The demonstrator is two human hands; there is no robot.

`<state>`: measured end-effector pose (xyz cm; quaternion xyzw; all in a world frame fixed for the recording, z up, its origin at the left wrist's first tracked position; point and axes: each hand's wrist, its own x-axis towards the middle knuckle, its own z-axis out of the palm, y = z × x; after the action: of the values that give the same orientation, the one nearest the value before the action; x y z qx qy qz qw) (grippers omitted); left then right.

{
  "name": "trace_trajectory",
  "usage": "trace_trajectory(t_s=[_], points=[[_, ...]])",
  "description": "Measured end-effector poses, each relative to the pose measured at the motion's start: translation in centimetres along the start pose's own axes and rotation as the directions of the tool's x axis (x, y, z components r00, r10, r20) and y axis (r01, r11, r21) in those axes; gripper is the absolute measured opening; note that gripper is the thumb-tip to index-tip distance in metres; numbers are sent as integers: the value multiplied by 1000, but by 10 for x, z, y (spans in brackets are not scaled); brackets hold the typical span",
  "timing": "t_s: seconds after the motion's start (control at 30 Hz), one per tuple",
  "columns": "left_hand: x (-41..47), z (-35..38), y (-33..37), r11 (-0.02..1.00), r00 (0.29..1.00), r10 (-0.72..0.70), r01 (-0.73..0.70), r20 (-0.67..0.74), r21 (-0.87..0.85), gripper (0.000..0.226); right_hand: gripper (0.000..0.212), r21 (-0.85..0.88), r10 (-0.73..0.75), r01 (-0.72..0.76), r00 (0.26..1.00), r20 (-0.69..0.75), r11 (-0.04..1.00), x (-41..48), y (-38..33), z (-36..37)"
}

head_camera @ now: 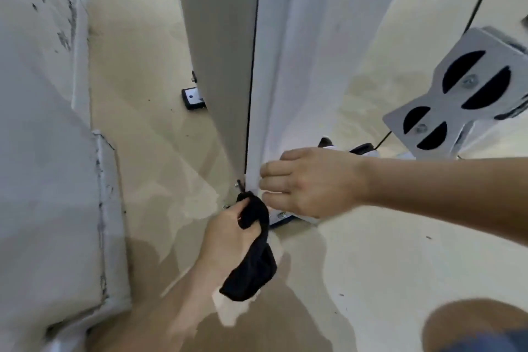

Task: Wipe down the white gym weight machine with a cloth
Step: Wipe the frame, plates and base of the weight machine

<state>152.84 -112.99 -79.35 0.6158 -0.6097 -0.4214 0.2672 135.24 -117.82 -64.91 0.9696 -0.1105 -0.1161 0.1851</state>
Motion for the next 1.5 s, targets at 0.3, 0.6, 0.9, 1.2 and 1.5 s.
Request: trace_trajectory(t_s=[0.3, 0.6, 0.9, 1.2, 1.5], points=[[18, 18, 82, -257, 393, 625, -711, 674, 654, 7, 33, 686, 469, -349, 530, 706, -638, -54, -79, 88], [52, 76, 36, -94, 764, 125, -626, 633, 774, 32, 22, 126, 313, 367, 511, 801, -922, -9, -124, 179], [32, 88, -1, 281, 946, 131, -321, 295, 904, 67, 25, -41, 298, 807, 264, 917, -590, 22, -125, 218], [37, 139, 21, 570, 938, 103, -328, 330, 753, 45, 4, 338, 347, 812, -180, 921, -476, -41, -138, 204], [11, 122, 25, 593, 968, 152, -253, 201, 765, 72, 53, 754, 953, -624, 304, -6, 204, -32, -113, 221]])
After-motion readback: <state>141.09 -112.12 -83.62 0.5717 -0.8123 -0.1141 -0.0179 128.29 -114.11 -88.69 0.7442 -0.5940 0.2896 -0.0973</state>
